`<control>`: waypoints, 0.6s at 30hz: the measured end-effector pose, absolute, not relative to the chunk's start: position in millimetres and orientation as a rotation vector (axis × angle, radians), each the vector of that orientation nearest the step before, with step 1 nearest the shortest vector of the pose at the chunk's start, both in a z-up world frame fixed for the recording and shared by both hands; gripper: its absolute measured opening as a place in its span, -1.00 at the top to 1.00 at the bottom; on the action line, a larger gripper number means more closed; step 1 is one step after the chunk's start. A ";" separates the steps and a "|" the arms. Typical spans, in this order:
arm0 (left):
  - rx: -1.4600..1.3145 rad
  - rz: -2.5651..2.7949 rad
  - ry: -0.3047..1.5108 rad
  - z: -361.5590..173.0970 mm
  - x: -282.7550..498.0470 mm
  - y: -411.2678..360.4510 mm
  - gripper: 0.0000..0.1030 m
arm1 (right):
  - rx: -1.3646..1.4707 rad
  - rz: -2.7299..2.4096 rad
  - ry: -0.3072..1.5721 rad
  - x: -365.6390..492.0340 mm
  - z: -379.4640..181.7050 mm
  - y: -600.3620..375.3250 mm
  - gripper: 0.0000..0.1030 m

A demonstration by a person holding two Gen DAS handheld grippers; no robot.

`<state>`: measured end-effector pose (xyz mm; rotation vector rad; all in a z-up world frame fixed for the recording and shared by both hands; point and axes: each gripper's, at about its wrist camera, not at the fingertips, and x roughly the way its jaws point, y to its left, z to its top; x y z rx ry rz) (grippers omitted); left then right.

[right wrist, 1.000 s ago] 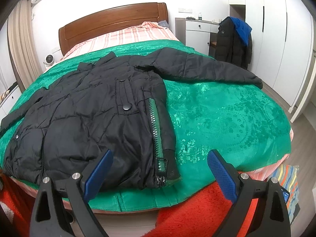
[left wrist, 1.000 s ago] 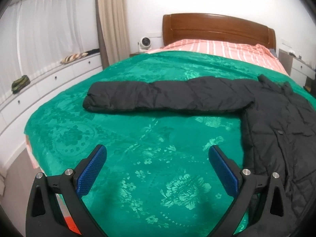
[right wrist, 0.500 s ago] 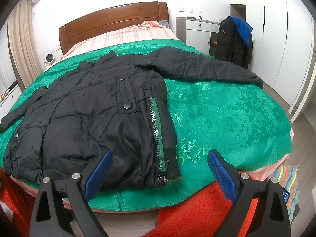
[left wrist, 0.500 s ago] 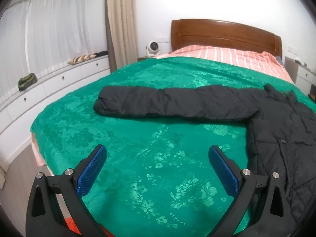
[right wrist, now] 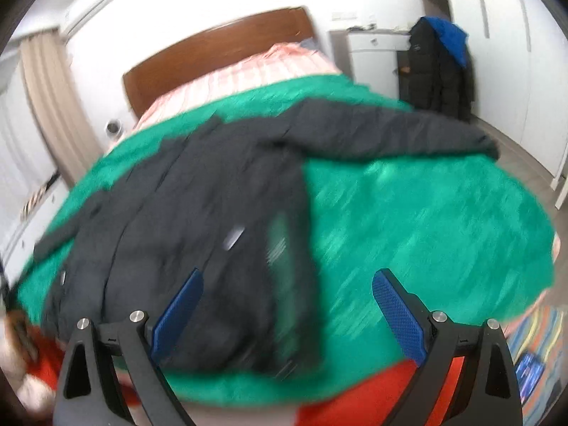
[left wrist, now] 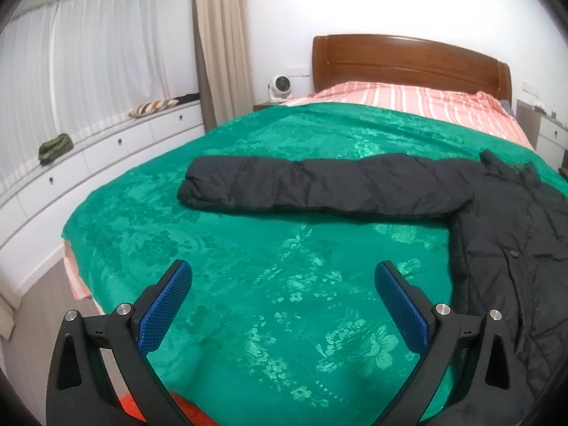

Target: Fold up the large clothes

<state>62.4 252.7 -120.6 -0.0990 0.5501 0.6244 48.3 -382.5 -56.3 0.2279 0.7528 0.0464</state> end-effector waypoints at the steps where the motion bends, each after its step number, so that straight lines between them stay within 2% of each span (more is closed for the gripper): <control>1: -0.099 0.628 0.552 -121.5 62.2 253.2 -0.99 | 0.283 0.027 0.750 65.2 -51.6 -408.0 -0.85; 5: -0.125 0.633 0.566 -125.0 63.6 256.7 -0.99 | 0.613 -0.056 0.723 119.2 -68.5 -512.5 -0.85; 8: -0.119 0.632 0.583 -127.9 65.8 256.4 -0.99 | 0.886 -0.143 0.656 150.0 -104.4 -588.9 -0.85; 14: -0.089 0.637 0.610 -131.5 71.6 251.6 -0.99 | 1.297 -0.175 0.493 201.3 -156.8 -660.4 -0.83; 15: -0.084 0.638 0.614 -132.4 72.5 250.7 -0.99 | 1.308 -0.181 0.486 207.2 -158.0 -663.3 -0.74; 17: -0.072 0.639 0.624 -133.7 74.5 248.5 -0.99 | 1.247 -0.228 0.532 225.1 -154.0 -665.5 -0.22; 18: -0.068 0.635 0.625 -134.0 74.8 247.4 -0.99 | 1.130 -0.283 0.610 238.4 -145.4 -661.7 0.28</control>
